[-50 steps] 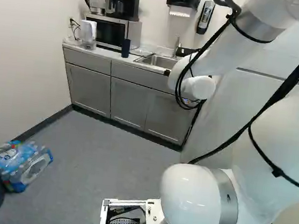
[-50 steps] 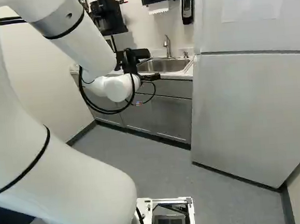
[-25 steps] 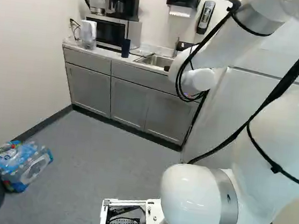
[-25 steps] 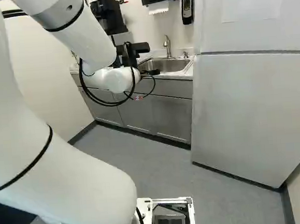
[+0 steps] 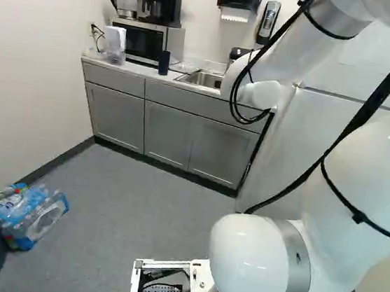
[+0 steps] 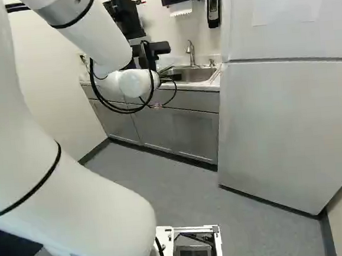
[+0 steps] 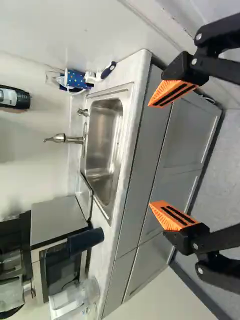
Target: Rinse the cup and place it in the tray
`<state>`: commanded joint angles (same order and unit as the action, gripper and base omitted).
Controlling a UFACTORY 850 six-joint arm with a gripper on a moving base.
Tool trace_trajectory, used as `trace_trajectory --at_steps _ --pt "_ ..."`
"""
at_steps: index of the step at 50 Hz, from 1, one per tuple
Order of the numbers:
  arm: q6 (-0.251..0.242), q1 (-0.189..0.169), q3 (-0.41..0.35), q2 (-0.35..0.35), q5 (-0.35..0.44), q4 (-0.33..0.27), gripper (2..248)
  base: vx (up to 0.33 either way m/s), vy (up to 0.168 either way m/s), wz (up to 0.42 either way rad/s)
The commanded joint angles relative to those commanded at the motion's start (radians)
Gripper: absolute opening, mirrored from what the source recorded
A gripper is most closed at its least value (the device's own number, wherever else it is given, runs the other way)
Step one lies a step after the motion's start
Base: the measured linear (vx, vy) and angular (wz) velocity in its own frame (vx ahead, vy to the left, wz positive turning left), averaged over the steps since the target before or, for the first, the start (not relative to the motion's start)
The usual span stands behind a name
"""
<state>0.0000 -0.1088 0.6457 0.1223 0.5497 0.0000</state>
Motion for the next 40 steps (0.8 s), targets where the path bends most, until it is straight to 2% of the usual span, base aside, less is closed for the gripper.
trace_trajectory --at_steps 40 --pt "0.0 0.004 0.093 -0.006 -0.082 0.0 247 0.0 0.0 0.0"
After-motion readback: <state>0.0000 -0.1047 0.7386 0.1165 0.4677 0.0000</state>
